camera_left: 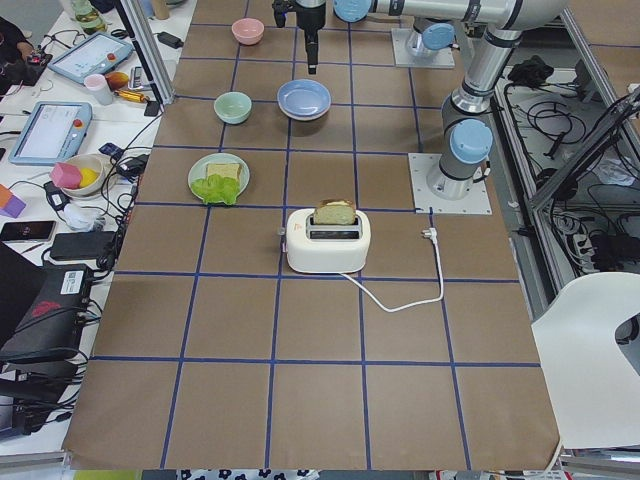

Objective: Stack three plates with pink and blue

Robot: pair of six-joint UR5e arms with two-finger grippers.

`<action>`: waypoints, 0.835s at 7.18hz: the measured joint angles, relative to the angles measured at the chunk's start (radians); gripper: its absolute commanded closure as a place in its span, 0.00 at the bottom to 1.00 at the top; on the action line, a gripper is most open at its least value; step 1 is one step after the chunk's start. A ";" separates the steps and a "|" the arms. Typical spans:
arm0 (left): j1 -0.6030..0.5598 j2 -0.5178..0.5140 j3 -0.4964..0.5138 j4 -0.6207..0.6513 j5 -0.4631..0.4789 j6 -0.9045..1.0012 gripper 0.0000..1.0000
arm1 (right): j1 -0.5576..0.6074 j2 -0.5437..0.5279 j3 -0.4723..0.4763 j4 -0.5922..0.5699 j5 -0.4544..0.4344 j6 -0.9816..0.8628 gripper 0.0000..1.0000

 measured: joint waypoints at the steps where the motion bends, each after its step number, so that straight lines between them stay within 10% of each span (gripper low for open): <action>1: 0.000 0.000 0.000 0.000 0.000 0.000 0.00 | -0.006 -0.014 -0.005 0.016 -0.001 -0.025 0.00; 6: 0.000 0.000 0.000 0.000 0.001 0.000 0.00 | -0.045 -0.029 -0.020 0.007 -0.009 -0.117 0.00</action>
